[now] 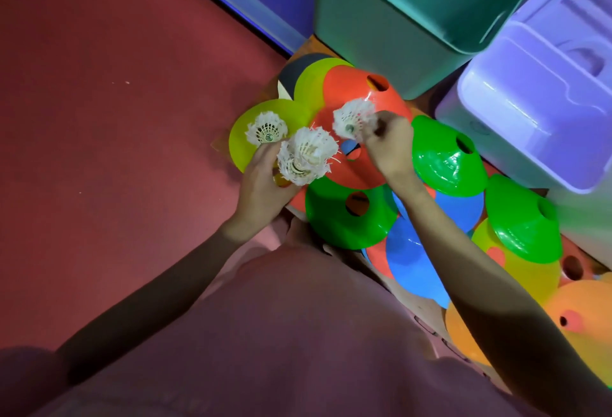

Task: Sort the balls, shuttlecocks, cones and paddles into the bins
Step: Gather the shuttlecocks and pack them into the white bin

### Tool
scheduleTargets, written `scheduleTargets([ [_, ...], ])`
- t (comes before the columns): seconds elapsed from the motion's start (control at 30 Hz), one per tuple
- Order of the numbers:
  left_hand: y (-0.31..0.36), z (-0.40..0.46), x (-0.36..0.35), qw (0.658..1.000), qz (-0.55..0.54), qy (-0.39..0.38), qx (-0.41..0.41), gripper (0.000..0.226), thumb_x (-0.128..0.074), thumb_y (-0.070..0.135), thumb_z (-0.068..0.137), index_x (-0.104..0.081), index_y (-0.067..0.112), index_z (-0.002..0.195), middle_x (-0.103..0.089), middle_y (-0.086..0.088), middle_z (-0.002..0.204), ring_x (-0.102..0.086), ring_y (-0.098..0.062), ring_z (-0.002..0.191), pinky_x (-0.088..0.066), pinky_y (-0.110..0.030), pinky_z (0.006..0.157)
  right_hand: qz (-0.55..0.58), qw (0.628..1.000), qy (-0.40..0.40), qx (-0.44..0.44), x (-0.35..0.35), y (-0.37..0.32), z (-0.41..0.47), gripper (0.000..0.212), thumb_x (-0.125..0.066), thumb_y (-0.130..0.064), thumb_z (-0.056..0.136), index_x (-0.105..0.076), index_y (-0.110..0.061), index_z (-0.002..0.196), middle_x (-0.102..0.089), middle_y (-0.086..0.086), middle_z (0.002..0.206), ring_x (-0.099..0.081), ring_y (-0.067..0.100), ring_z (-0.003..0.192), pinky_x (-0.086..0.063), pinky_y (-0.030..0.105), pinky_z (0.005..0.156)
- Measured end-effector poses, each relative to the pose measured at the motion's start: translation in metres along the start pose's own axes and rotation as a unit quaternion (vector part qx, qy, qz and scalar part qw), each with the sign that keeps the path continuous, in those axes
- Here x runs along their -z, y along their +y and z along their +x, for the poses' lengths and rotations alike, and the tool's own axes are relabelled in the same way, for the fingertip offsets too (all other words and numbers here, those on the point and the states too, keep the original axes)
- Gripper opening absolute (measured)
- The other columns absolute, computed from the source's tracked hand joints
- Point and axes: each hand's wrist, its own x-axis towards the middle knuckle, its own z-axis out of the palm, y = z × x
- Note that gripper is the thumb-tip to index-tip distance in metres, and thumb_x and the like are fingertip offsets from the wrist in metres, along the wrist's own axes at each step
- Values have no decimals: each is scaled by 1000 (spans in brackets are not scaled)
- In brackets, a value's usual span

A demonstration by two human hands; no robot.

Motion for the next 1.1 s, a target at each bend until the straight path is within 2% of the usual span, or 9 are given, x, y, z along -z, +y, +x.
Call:
scheduleTargets([
  [0.1, 1, 1, -4, 1000, 6, 2, -2, 61, -82, 16, 71, -56, 8, 126, -53, 3, 116, -52, -6, 108, -41, -11, 89, 209, 976, 56, 8, 32, -12, -16, 13, -54, -14, 84, -61, -13, 73, -54, -8, 56, -47, 10, 56, -40, 31, 55],
  [0.2, 2, 2, -10, 1000, -4, -8, -7, 62, -80, 16, 69, -56, 6, 125, -54, 0, 115, -56, -16, 108, -52, -34, 88, 297, 955, -2, 3, 58, -27, -31, 14, -58, -8, 84, -62, -15, 72, -52, -13, 50, -43, 4, 47, -37, 20, 48],
  [0.33, 4, 5, -18, 999, -15, -6, -28, 57, -76, 15, 69, -58, 9, 123, -53, 2, 110, -59, -20, 103, -54, -43, 79, 251, 965, -75, 25, 60, -32, -39, 14, -60, -15, 80, -61, -12, 66, -42, 5, 59, -34, 16, 56, -26, 31, 50],
  [0.5, 7, 8, -24, 999, -19, -16, -36, 53, -75, 14, 69, -59, 7, 120, -56, -5, 109, -59, -22, 102, -55, -43, 80, 143, 982, -102, 67, 43, -30, -41, 26, -59, -16, 82, -57, 4, 66, -32, 0, 54, -25, 6, 49, -21, 26, 46],
  [0.6, 6, 5, -23, 999, -33, -5, -19, 55, -78, 10, 69, -59, 5, 120, -57, -5, 110, -60, -18, 99, -56, -28, 79, 102, 988, -89, 78, 36, -34, -41, 9, -62, -12, 84, -69, -8, 87, -33, -9, 51, -29, 4, 42, -25, 16, 47],
  [0.7, 2, 2, -20, 999, -47, 8, -4, 57, -81, 7, 68, -60, 4, 121, -56, -4, 111, -59, -12, 99, -49, -12, 75, 58, 986, -97, 125, 32, -41, -42, 28, -62, -11, 85, -61, -9, 112, -38, -11, 53, -39, 8, 46, -31, 16, 49],
  [0.9, -14, -8, -6, 1000, -19, 9, 12, 61, -78, 23, 69, -57, 4, 123, -60, -10, 116, -53, -15, 110, -43, -19, 89, -62, 950, -198, 232, 17, -46, -41, 20, -58, -23, 90, -49, -9, 80, -48, 10, 59, -41, 26, 54, -41, 42, 55],
  [1.0, -24, -15, -3, 998, -51, 24, 29, 61, -77, 35, 69, -57, 8, 121, -61, -3, 113, -57, -16, 105, -50, -32, 87, -55, 942, -228, 241, 8, -51, -36, 33, -55, -41, 91, -50, -10, 83, -46, 6, 56, -41, 21, 50, -40, 39, 53],
  [1.1, -32, -21, 0, 993, -93, 59, 54, 61, -81, 44, 68, -58, 20, 118, -62, 6, 111, -62, -22, 103, -53, -48, 83, 14, 952, -235, 198, 3, -60, -32, 38, -54, -47, 92, -59, -12, 105, -45, 3, 52, -37, 9, 45, -35, 26, 51],
])
